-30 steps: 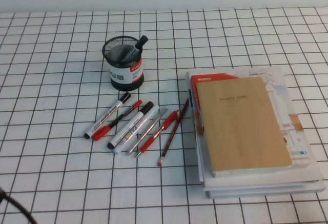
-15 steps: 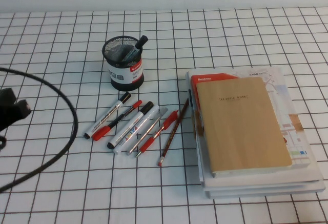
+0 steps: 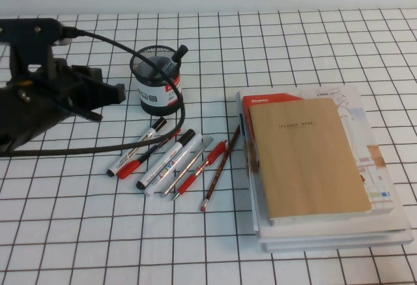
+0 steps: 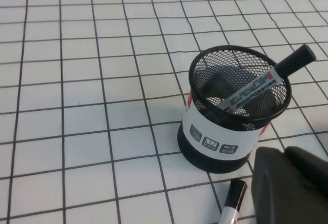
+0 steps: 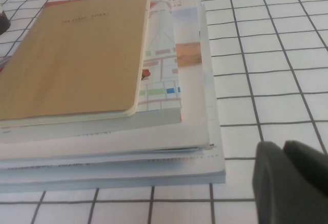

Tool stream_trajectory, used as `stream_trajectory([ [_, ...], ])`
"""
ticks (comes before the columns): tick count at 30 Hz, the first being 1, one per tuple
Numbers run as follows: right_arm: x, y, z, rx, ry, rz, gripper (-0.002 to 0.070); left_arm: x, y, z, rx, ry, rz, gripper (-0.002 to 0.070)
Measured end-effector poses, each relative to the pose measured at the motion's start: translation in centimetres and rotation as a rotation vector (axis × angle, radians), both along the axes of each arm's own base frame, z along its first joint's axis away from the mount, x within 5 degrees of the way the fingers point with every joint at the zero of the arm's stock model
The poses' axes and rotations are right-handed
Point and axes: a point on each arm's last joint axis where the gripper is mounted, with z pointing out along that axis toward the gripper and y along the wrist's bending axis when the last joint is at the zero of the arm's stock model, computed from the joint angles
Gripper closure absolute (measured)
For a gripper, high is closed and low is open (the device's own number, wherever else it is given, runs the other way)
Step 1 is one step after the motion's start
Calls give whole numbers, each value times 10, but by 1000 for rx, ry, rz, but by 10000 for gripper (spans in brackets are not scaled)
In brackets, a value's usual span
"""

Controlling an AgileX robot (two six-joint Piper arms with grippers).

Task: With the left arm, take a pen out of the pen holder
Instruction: 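Take a marker out of the pen holder and lay it on the table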

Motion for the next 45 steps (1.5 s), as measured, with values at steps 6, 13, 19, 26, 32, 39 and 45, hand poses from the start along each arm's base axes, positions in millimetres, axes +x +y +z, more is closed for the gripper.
stream_trajectory([
  [6,0,0,0,0,0,0,691,6,-12,-7,37,5,-38,677],
  [13,0,0,0,0,0,0,691,10,-13,-15,57,25,-45,677],
  [19,0,0,0,0,0,0,691,16,-15,-20,58,6,-38,677],
  [26,0,0,0,0,0,0,691,27,-24,-22,56,-247,-119,675],
  [32,0,0,0,0,0,0,691,40,-40,-41,178,-321,-286,483],
  [39,0,0,0,0,0,0,691,60,-50,-48,225,-352,-333,241],
  [45,0,0,0,0,0,0,691,82,-59,-49,230,-381,-342,237],
])
